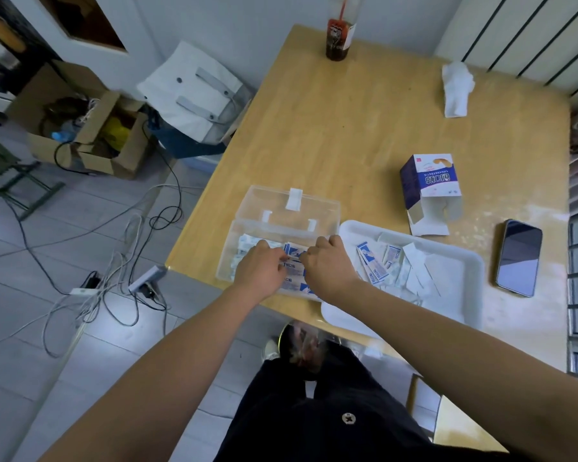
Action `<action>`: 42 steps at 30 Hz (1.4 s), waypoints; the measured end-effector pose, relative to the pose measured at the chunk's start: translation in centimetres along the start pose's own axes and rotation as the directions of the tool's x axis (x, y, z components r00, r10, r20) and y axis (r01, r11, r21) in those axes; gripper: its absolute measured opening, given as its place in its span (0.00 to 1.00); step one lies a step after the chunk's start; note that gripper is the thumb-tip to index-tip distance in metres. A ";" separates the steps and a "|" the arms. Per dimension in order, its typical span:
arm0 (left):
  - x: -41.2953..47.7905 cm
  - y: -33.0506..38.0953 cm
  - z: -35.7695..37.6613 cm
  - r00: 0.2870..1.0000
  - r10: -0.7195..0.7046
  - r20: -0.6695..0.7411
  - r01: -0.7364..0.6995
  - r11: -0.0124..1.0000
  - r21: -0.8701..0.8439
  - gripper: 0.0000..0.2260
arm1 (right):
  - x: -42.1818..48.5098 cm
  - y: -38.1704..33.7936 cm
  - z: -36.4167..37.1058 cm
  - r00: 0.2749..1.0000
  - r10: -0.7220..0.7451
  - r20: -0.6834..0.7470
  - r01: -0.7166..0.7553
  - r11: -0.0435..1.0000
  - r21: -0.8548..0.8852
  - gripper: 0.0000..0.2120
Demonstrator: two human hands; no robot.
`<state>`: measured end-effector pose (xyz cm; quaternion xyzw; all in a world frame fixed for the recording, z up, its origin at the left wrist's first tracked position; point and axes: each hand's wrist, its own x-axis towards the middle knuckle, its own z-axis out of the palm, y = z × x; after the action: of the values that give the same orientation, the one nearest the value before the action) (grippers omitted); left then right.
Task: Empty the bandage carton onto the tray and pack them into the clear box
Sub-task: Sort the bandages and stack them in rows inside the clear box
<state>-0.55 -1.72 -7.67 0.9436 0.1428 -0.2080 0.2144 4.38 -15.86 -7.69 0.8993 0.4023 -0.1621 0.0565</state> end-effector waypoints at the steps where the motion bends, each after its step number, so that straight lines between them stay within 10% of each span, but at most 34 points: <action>1: 0.1 0.1 0.0 1.000 -0.009 -0.011 0.009 1.000 -0.010 0.15 | 0.1 0.1 0.0 1.000 -0.002 0.022 0.002 1.000 0.004 0.05; 10: 0.9 0.6 -0.1 0.997 -0.048 0.058 0.052 0.995 -0.086 0.11 | 0.3 0.3 0.5 0.993 -0.031 -0.114 0.040 0.996 0.079 0.04; 15: 0.0 0.9 -1.0 0.981 -0.096 -0.167 0.073 0.988 -0.137 0.08 | -0.8 2.3 -1.6 0.927 0.270 -0.262 -0.043 0.769 0.638 0.10; 23: -0.4 8.6 0.0 0.982 0.026 -0.186 -0.082 0.951 -0.299 0.05 | -4.2 9.9 2.5 0.771 0.577 0.271 -0.626 0.605 0.492 0.24; 27: 0.0 10.0 1.6 0.987 0.018 -0.161 -0.061 0.961 -0.269 0.03 | -4.2 9.2 4.2 0.768 0.578 0.274 -0.639 0.669 0.379 0.32; 34: 0.5 11.6 2.0 0.969 0.015 -0.246 -0.084 0.958 -0.275 0.03 | -3.8 10.2 4.6 0.708 0.575 0.410 -0.704 0.528 0.475 0.17; 42: 1.5 14.9 2.8 0.999 -0.001 -0.036 -0.013 0.919 -0.395 0.07 | -4.6 12.0 5.3 0.775 0.540 0.329 -0.605 0.481 0.634 0.10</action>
<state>5.14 -15.69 -5.49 0.8850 0.1827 -0.1578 0.3982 9.18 -28.37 -11.47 0.9219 -0.0185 -0.3133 -0.2271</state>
